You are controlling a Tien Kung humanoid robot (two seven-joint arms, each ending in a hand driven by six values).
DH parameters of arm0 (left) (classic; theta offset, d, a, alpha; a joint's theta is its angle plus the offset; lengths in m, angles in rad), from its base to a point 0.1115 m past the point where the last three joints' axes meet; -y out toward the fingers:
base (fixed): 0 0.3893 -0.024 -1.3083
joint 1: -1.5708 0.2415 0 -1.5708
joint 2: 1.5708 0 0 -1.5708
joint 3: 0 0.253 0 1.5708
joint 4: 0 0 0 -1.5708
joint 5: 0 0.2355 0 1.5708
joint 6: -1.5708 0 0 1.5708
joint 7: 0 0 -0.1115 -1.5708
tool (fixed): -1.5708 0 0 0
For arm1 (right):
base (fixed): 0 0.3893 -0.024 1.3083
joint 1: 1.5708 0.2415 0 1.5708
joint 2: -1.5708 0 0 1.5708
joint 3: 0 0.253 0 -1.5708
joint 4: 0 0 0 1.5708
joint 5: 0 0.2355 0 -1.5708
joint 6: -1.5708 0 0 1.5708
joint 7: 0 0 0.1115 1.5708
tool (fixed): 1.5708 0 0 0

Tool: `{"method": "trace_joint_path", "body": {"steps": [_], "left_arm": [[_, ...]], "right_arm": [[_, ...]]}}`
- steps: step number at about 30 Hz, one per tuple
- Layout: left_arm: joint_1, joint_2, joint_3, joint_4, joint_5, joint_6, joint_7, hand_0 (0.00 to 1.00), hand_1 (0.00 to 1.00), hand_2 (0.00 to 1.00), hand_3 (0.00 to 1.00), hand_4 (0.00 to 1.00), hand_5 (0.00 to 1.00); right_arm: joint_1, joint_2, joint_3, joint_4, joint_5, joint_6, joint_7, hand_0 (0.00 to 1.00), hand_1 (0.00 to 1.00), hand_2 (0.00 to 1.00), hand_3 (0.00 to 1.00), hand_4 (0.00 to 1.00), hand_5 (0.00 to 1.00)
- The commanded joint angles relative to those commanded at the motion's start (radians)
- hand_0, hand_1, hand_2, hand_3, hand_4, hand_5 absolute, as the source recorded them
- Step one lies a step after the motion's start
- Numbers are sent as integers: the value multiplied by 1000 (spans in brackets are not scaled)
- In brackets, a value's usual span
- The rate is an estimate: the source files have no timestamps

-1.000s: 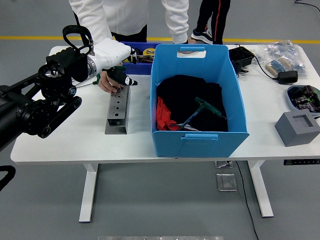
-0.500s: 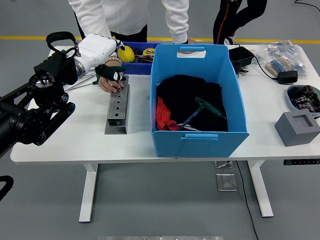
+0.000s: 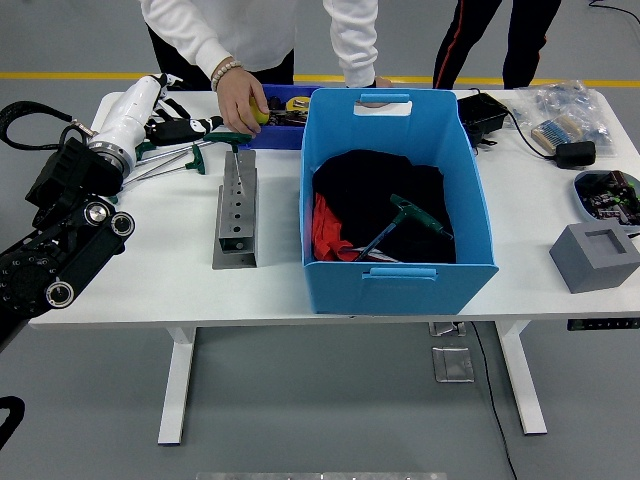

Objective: Lift tool from toolbox,place it in box,lift tool from toolbox,place it in box

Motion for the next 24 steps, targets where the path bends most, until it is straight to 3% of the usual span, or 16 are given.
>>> {"method": "trace_joint_path", "body": {"steps": [5,6,8,11,12,18,19,24], "left_arm": [[15,-2,24,11,-208,69,6,290,424,534,722,821,512],[18,-3,29,15,-247,76,0,304,451,582,810,810,613],[23,-6,38,26,-331,84,-14,304,451,582,810,810,613],[29,-10,48,38,-455,77,-27,304,451,582,810,810,613],[30,-12,51,41,-494,73,-29,350,526,658,854,816,714],[28,-20,75,65,-741,43,-39,350,526,658,854,816,714],[27,-22,79,72,-786,38,-41,374,542,703,867,837,815],[20,-33,90,112,-994,22,-61,374,542,703,867,837,815]], "right_arm": [[1,0,-1,0,4,0,1,622,615,700,539,797,582],[2,0,-2,0,5,0,1,621,615,700,538,797,580],[2,-1,-4,0,7,0,1,621,615,700,538,797,580],[3,-1,-4,0,7,0,1,621,615,700,538,797,580],[3,-1,-5,0,8,0,1,621,615,700,539,796,580],[4,-2,-7,0,9,0,1,621,615,700,539,796,580],[5,-2,-8,0,8,0,1,622,614,700,538,796,579],[8,-2,-10,0,11,0,1,622,614,700,538,796,579]]}}
